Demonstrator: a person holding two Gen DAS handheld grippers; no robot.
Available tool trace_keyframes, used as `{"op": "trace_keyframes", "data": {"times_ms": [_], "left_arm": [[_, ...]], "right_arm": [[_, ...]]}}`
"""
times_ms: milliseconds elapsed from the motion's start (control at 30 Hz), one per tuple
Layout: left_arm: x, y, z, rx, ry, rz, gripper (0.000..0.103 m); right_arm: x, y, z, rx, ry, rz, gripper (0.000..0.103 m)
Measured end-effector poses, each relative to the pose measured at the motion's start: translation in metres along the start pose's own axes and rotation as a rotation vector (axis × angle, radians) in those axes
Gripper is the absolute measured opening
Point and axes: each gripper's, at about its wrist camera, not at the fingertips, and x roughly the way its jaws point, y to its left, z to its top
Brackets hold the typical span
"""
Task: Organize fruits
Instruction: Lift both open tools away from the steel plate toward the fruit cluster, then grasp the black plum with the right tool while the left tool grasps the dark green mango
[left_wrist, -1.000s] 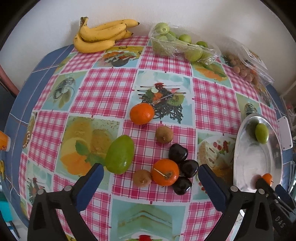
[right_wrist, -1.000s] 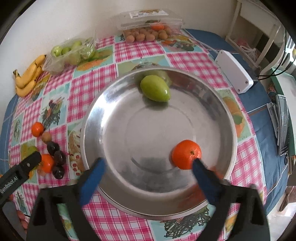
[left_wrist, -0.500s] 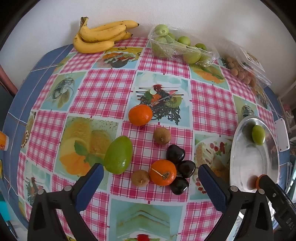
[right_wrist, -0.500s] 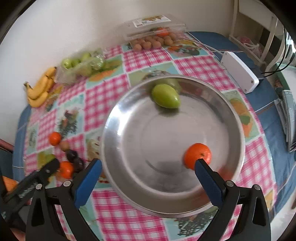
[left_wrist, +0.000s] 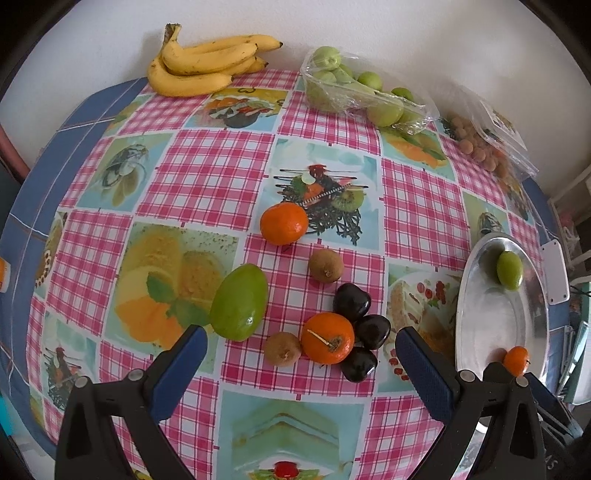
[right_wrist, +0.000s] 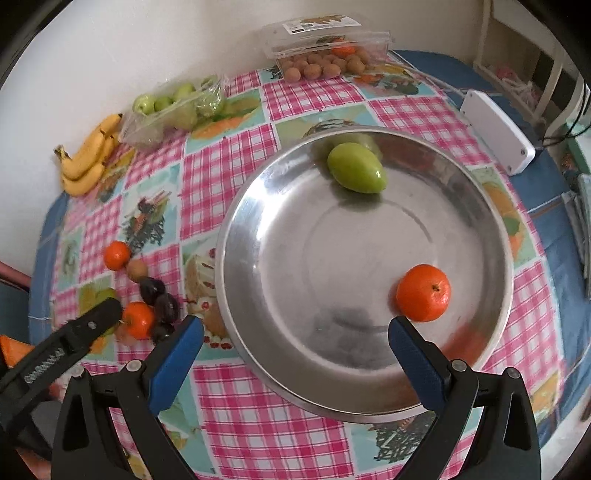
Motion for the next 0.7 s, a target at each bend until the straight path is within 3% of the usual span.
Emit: {"op": "trace_keyframes", "data": {"times_ms": [233,533,700], "left_arm": [[-0.002,0.013,0.001,-0.028,-0.002,-0.015,0.103],[-0.006,0.043,0.007,-0.064,-0.029,0.026,0.103],[-0.007,0.058,0.009,-0.072,-0.046,0.044,0.103]], "right_arm": [[-0.003,0.017,-0.002,-0.015,-0.001,0.023,0.100],[0.002,0.054,-0.004,-0.036,0.006,0.079,0.100],[0.003,0.073,-0.004,-0.093,-0.027,0.064,0.100]]}}
